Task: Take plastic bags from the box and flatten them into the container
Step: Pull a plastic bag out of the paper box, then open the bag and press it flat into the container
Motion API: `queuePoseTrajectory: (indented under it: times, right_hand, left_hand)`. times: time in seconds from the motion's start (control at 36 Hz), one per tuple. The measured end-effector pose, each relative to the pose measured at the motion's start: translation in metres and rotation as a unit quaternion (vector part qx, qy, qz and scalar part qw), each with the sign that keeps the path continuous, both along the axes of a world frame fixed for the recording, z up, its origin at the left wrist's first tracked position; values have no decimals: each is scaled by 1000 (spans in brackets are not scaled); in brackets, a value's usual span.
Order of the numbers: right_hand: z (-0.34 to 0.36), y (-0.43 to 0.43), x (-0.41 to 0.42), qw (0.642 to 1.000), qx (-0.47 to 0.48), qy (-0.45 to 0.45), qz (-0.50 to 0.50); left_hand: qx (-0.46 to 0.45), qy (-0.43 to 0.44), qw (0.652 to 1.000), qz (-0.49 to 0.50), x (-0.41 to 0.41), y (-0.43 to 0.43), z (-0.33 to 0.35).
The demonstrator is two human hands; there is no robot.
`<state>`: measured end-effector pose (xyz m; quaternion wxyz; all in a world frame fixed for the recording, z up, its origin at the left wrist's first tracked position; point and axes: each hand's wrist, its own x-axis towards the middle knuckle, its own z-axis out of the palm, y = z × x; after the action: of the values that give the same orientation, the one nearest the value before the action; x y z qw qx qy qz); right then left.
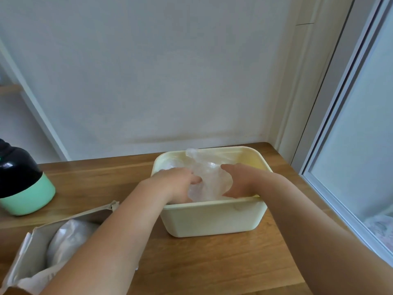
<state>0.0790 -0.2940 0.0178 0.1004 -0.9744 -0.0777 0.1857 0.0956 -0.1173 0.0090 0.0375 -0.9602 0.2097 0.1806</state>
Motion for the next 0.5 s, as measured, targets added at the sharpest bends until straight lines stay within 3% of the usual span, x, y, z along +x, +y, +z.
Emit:
queuePoseTrajectory:
  times: [0.19,0.33,0.5]
  right_hand:
    - [-6,-3,7,998,-11,54,-16]
    - [2,-6,1,996,47,-42,-58]
    - [20,19,-25,969,103,-219,-57]
  left_hand:
    - [1,57,998,21,4,-7,-3]
    - [-75,-89,992,55,-3,11,10]
    - [-193,-219,952,94,-33,51,26]
